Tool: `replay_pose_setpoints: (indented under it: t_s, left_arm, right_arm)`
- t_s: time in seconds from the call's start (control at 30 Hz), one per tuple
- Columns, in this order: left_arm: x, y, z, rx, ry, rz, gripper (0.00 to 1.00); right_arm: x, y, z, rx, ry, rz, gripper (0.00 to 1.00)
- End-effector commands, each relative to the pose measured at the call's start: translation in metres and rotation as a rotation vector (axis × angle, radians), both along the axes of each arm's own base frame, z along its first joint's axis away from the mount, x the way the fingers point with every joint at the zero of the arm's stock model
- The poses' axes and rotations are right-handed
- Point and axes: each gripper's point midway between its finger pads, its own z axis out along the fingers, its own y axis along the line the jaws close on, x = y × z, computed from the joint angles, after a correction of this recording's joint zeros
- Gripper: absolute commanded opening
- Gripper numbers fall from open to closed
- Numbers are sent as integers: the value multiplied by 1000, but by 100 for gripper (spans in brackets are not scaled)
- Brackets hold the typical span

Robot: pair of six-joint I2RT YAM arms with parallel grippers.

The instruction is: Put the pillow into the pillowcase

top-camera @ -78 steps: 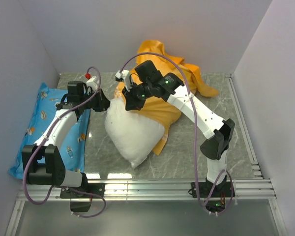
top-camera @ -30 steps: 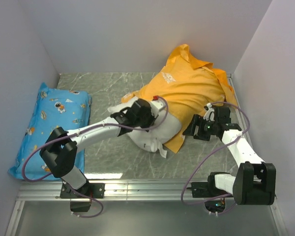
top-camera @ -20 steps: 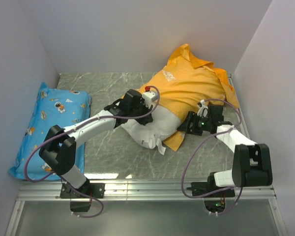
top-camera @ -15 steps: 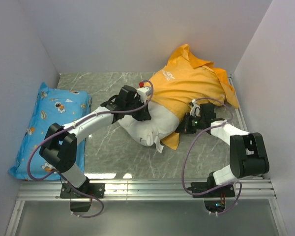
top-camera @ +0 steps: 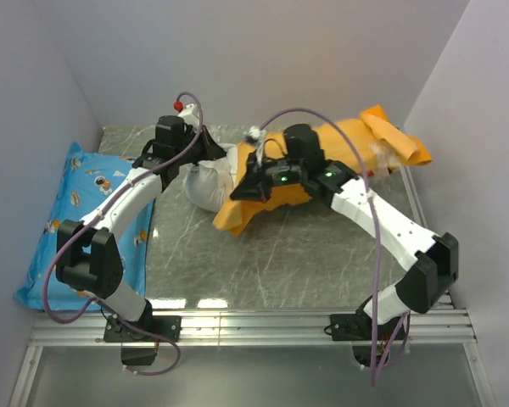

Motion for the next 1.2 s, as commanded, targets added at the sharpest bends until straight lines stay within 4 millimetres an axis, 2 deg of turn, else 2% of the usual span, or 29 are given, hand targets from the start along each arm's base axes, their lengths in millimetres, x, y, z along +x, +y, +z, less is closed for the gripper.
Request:
replay_pose_setpoints:
  t_s: [0.0,0.07,0.1,0.13,0.17,0.2,0.23,0.27,0.3,0.33,0.37,0.43,0.47,0.5,0.57,0.6,0.63,0.67,0.73,0.77,0.8,0.87,0.9,0.93,1.03,1.13,1.17]
  left_arm:
    - [-28,-18,10,-78,-6,-50,0]
    - [-45,-15,-12,-50,27,-79,0]
    - [-62,-10,-32,-25,58,-89,0]
    - [-74,-6,-44,20,58,-124,0]
    - [-85,-5,-54,55,61,-145,0]
    - [-100,3,-65,89,63,-153,0]
    - [-106,10,-74,141,44,-167,0]
    - [-111,15,-81,173,43,-170,0]
    - [-119,21,-89,203,50,-175,0]
    - [-121,25,-94,236,41,-184,0]
    - [-122,31,-99,260,46,-172,0]
    - [-126,36,-104,278,45,-166,0]
    - [-126,37,-104,280,41,-158,0]
    - [-126,37,-103,280,34,-158,0]
    - [-126,38,-102,287,12,-147,0]
    - [-126,37,-101,291,2,-149,0]
    - [-127,36,-101,302,-17,-161,0]
    - [-130,30,-100,304,-35,-183,0]
    - [-132,21,-98,311,-77,-212,0]
    - [-140,8,-99,316,-94,-253,0]
    - [-138,2,-96,340,-142,-258,0]
    - [-146,-20,-96,369,-196,-317,0]
    - [-144,-25,-93,378,-223,-319,0]
    - [-140,-35,-87,391,-271,-329,0]
    - [-133,-41,-82,459,-337,-335,0]
    - [-132,-42,-74,511,-407,-380,0]
    - [-135,-41,-72,520,-429,-394,0]
  right_arm:
    - [-43,28,-37,-31,70,287,0]
    - [-28,25,-57,-59,124,249,0]
    - [-22,20,-68,-75,145,228,0]
    - [-18,6,-92,-110,195,192,0]
    - [-18,-4,-99,-120,220,172,5]
    - [-22,-17,-100,-133,230,159,30]
    - [-26,-28,-104,-153,238,148,37]
    - [-17,-43,-101,-172,221,102,43]
    - [-21,-59,-90,-191,210,84,55]
    - [-13,-68,-72,-183,174,53,59]
    - [1,-88,-62,-180,169,-10,63]
    - [10,-115,-50,-223,159,-81,66]
    - [19,-134,-52,-255,168,-131,66]
    - [16,-149,-68,-345,188,-145,66]
    - [19,-167,-95,-449,213,-203,66]
    - [34,-171,-100,-455,175,-278,66]
    - [39,-188,-133,-549,201,-377,66]
    - [46,-191,-144,-565,192,-416,66]
    - [77,-198,-173,-624,185,-499,66]
    - [92,-197,-200,-664,234,-507,65]
    - [121,-187,-185,-628,200,-539,65]
    - [147,-167,-185,-588,223,-525,64]
    - [159,-157,-172,-550,207,-537,64]
    - [171,-136,-143,-492,139,-505,64]
    - [173,-119,-103,-425,62,-465,65]
    - [149,-123,-73,-401,36,-416,65]
    - [139,-125,-49,-368,-9,-424,66]
